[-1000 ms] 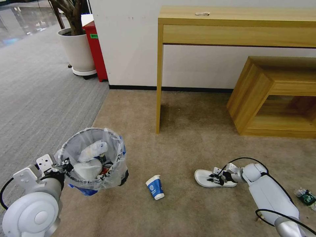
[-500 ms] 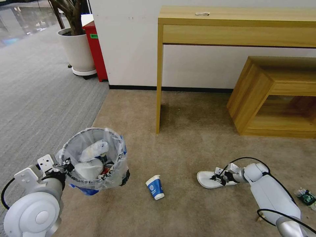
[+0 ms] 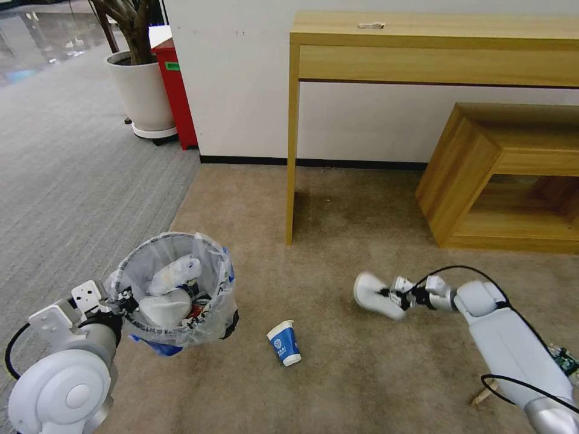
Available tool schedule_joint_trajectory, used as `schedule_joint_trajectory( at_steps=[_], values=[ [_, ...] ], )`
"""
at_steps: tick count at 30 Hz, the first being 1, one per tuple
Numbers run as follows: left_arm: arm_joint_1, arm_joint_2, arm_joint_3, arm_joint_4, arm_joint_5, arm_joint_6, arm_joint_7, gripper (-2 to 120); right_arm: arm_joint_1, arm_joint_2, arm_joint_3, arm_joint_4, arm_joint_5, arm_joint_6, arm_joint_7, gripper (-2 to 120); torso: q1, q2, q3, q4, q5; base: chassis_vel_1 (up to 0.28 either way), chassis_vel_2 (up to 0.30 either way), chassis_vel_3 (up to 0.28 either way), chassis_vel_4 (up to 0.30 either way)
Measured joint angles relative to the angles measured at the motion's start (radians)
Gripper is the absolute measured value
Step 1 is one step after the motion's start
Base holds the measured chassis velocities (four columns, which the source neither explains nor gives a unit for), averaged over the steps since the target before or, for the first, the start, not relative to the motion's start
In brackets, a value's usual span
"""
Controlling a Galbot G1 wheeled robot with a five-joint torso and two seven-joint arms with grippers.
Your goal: Pick up the trash bin and place the garbage on the floor into it.
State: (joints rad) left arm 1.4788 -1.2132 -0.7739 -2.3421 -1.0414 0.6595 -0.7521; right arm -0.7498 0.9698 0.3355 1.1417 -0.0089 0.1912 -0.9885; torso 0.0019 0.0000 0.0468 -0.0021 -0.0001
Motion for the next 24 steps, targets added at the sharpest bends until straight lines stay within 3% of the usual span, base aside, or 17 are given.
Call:
schedule_joint_trajectory(
  at_steps=[10, 12, 13, 17, 19, 21, 23, 24],
  values=[
    [0.008, 0.023, 0.026, -0.009, -0.057, 0.002, -0.003, 1, -0.041, -0.043, -0.017, 0.178, 0.271, 0.001, -0.019, 0, 0.0, 0.0, 0.0, 0.0001, 0.0001, 0.0, 0.0, 0.0, 0.0],
    [0.011, 0.034, 0.044, -0.015, -0.094, 0.006, -0.003, 1, -0.055, -0.051, -0.033, 0.242, 0.41, 0.001, -0.014, 0, 0.0, 0.0, 0.0, -0.0001, 0.0001, 0.0, 0.0, 0.0, 0.0],
    [0.011, 0.034, 0.044, -0.015, -0.094, 0.006, -0.003, 1, -0.055, -0.051, -0.033, 0.242, 0.41, 0.001, -0.014, 0, 0.0, 0.0, 0.0, -0.0001, 0.0001, 0.0, 0.0, 0.0, 0.0],
    [0.026, 0.066, 0.1, -0.031, -0.155, 0.016, 0.013, 1, -0.063, -0.044, -0.104, 0.358, 0.632, 0.008, 0.022, 0, 0.0, 0.0, 0.0, 0.0002, 0.0002, 0.0, 0.0, 0.0, 0.0],
    [0.03, 0.073, 0.111, -0.037, -0.167, 0.02, 0.016, 1, -0.063, -0.04, -0.119, 0.383, 0.673, 0.008, 0.027, 0, 0.0, 0.0, 0.0, 0.0001, -0.0001, 0.0, 0.0, 0.0, 0.0],
    [0.035, 0.086, 0.135, -0.047, -0.196, 0.03, 0.017, 1, -0.036, -0.018, -0.188, 0.484, 0.811, -0.004, 0.045, 0, 0.0, 0.0, 0.0, 0.0, 0.0, 0.0, 0.0, 0.0, 0.0],
    [0.035, 0.088, 0.14, -0.047, -0.197, 0.031, 0.016, 1, -0.022, -0.013, -0.208, 0.505, 0.836, -0.006, 0.052, 0, 0.0, 0.0, 0.0, 0.0001, -0.0004, 0.0, 0.0, 0.0, 0.0],
    [0.036, 0.091, 0.153, -0.039, -0.197, 0.033, 0.013, 1, 0.025, 0.0, -0.265, 0.563, 0.875, -0.009, 0.069, 0, 0.0, 0.0, 0.0, 0.0003, -0.0001, 0.0, 0.0, 0.0, 0.0]
  ],
)
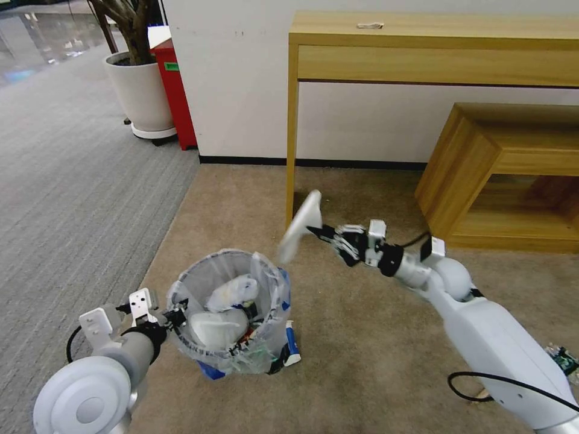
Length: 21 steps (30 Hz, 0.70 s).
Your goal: Pick up the trash bin and place the garbage on the floor into it.
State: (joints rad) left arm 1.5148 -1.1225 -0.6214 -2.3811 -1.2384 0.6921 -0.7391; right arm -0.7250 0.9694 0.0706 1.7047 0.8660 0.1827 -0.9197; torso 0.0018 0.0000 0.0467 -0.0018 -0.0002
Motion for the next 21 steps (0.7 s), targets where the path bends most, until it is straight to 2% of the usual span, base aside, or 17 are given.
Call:
schedule_joint_trajectory(
  at_steps=[1, 12, 15, 19, 21],
  values=[
    [-0.001, 0.0, 0.007, 0.007, 0.0, 0.001, 0.0, 1, 0.035, 0.009, -0.037, 0.031, 0.009, -0.001, 0.009, 0, 0.0, 0.0, 0.0, 0.0, -0.0001, 0.0, 0.0, 0.0, 0.0],
    [-0.017, 0.001, 0.032, 0.032, 0.001, 0.003, 0.001, 1, 0.152, 0.044, -0.128, 0.052, 0.012, -0.014, -0.001, 0, 0.0, 0.0, 0.0, -0.0001, 0.0, 0.0, 0.0, 0.0, 0.0],
    [-0.027, 0.0, 0.04, 0.041, 0.002, 0.003, 0.003, 1, 0.178, 0.056, -0.177, 0.021, -0.009, -0.014, -0.038, 0, 0.0, 0.0, 0.0, -0.0001, 0.0002, 0.0, 0.0, 0.0, 0.0],
    [-0.031, 0.0, 0.041, 0.047, 0.002, 0.003, 0.005, 1, 0.188, 0.063, -0.193, -0.007, -0.04, -0.014, -0.08, 0, 0.0, 0.0, 0.0, -0.0001, 0.0002, 0.0, 0.0, 0.0, 0.0],
    [-0.035, 0.0, 0.041, 0.053, 0.002, 0.003, 0.007, 1, 0.199, 0.064, -0.196, -0.029, -0.08, -0.021, -0.134, 0, 0.0, 0.0, 0.0, -0.0002, 0.0002, 0.0, 0.0, 0.0, 0.0]
  ],
)
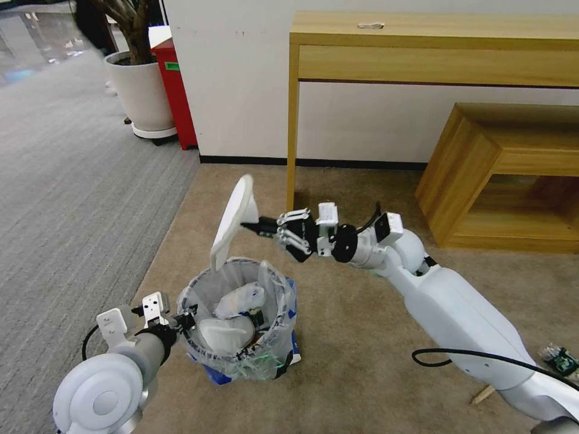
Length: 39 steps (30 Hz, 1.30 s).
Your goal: Pick up the trash bin and place the garbage on the floor into it.
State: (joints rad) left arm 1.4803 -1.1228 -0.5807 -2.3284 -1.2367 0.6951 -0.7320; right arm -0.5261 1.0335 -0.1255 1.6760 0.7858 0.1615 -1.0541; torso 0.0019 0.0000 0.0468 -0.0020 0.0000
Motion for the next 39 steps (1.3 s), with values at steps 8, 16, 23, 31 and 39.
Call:
schedule_joint_trajectory(
  at_steps=[8, 16, 23, 31, 39],
  values=[
    [-0.013, -0.004, 0.001, 0.022, 0.003, -0.001, 0.004, 1, 0.024, -0.028, 0.005, -0.036, -0.09, -0.081, -0.232, 0, 0.0, 0.0, 0.0, -0.0001, 0.0, 0.0, 0.0, 0.0, 0.0],
    [-0.016, -0.005, 0.001, 0.027, 0.005, -0.002, 0.01, 1, 0.029, -0.027, 0.026, -0.075, -0.175, -0.113, -0.349, 0, 0.0, 0.0, 0.0, -0.0001, 0.0001, 0.0, 0.0, 0.0, 0.0],
    [-0.013, -0.005, -0.001, 0.023, 0.006, -0.002, 0.012, 1, 0.043, -0.019, 0.04, -0.1, -0.207, -0.139, -0.407, 0, 0.0, 0.0, 0.0, 0.0, 0.0, 0.0, 0.0, 0.0, 0.0],
    [-0.006, -0.009, -0.003, 0.012, 0.008, -0.003, 0.013, 1, 0.034, -0.01, 0.041, -0.106, -0.209, -0.138, -0.355, 9, 0.0, 0.0, 0.0, 0.0, 0.0, 0.0, 0.0, 0.0, 0.0],
    [-0.001, -0.012, -0.002, 0.002, 0.009, -0.003, 0.013, 1, 0.017, -0.013, 0.034, -0.076, -0.205, -0.146, -0.264, 35, 0.0, 0.0, 0.0, 0.0, 0.0, 0.0, 0.0, 0.0, 0.0]
  ],
)
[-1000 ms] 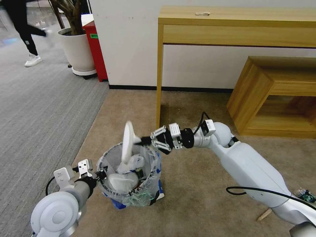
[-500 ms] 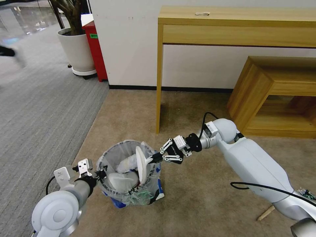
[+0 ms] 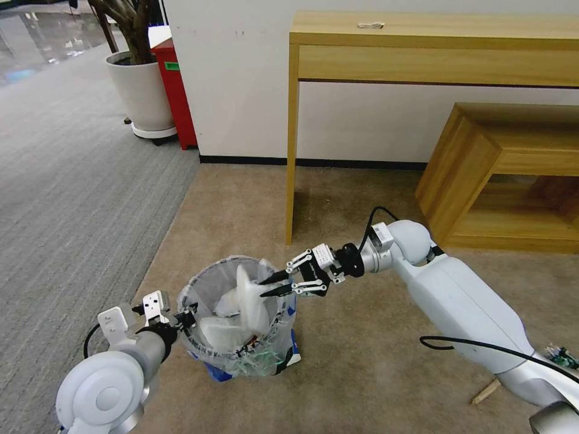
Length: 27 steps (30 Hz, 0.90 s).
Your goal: Pick up the trash bin and place the garbage on the floor into it.
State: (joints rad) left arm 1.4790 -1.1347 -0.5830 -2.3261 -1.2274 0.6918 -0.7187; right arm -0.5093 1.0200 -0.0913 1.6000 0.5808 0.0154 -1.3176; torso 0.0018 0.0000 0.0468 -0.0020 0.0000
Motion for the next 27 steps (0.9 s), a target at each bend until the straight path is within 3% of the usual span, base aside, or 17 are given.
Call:
schedule_joint_trajectory(
  at_steps=[1, 3, 8, 17, 20, 21, 22, 23, 24, 27],
  values=[
    [0.0, 0.0, 0.0, 0.0, 0.0, 0.0, 0.0, 1, 0.0, 0.0, 0.0, 0.0, 0.0, 0.0, 0.0, 35, 0.0, 0.0, 0.0, 0.0, 0.0, 0.0, 0.0, 0.0, 0.0],
    [0.002, 0.0, -0.002, -0.005, 0.0, 0.0, 0.0, 1, -0.006, -0.003, -0.001, 0.019, 0.006, -0.013, 0.051, 50, 0.0, 0.0, 0.0, 0.0, 0.0, 0.0, 0.0, 0.0, 0.0],
    [0.006, -0.001, -0.002, -0.008, 0.004, 0.0, 0.0, 1, -0.019, -0.007, -0.018, 0.05, 0.047, -0.014, 0.164, 67, 0.0, 0.0, 0.0, 0.0, 0.0, 0.0, 0.0, 0.0, 0.0],
    [0.008, -0.001, -0.012, -0.01, 0.007, 0.0, -0.001, 1, -0.026, -0.013, -0.015, 0.057, 0.065, 0.005, 0.181, 97, 0.0, 0.0, 0.0, 0.0, 0.0, 0.0, 0.0, 0.0, 0.0],
    [0.008, 0.0, -0.026, -0.012, 0.007, -0.002, -0.033, 1, -0.037, -0.019, 0.001, 0.081, 0.126, 0.02, 0.309, 100, 0.0, 0.0, 0.0, 0.0, 0.0, 0.0, 0.0, 0.0, 0.0],
    [0.008, 0.0, -0.026, -0.012, 0.007, -0.002, -0.033, 1, -0.037, -0.019, 0.001, 0.081, 0.126, 0.02, 0.309, 100, 0.0, 0.0, 0.0, 0.0, 0.0, 0.0, 0.0, 0.0, 0.0],
    [0.007, 0.002, -0.034, -0.015, 0.007, -0.007, -0.054, 1, -0.049, -0.022, 0.007, 0.107, 0.164, 0.021, 0.455, 100, 0.0, 0.0, 0.0, 0.0001, -0.0001, 0.0, 0.0, 0.0, 0.0],
    [0.005, 0.003, -0.041, -0.016, 0.005, -0.009, -0.061, 1, -0.056, -0.024, 0.01, 0.121, 0.181, 0.021, 0.528, 100, 0.0, 0.0, 0.0, 0.0002, 0.0, 0.0, 0.0, 0.0, 0.0],
    [0.005, 0.003, -0.041, -0.016, 0.005, -0.009, -0.061, 1, -0.056, -0.024, 0.01, 0.121, 0.181, 0.021, 0.528, 100, 0.0, 0.0, 0.0, 0.0002, 0.0, 0.0, 0.0, 0.0, 0.0],
    [0.0, 0.013, -0.072, -0.021, -0.006, -0.011, -0.074, 1, -0.087, -0.036, 0.045, 0.155, 0.227, 0.017, 0.692, 100, 0.0, 0.0, 0.0, 0.0002, -0.0001, 0.0, 0.0, 0.0, 0.0]
  ],
)
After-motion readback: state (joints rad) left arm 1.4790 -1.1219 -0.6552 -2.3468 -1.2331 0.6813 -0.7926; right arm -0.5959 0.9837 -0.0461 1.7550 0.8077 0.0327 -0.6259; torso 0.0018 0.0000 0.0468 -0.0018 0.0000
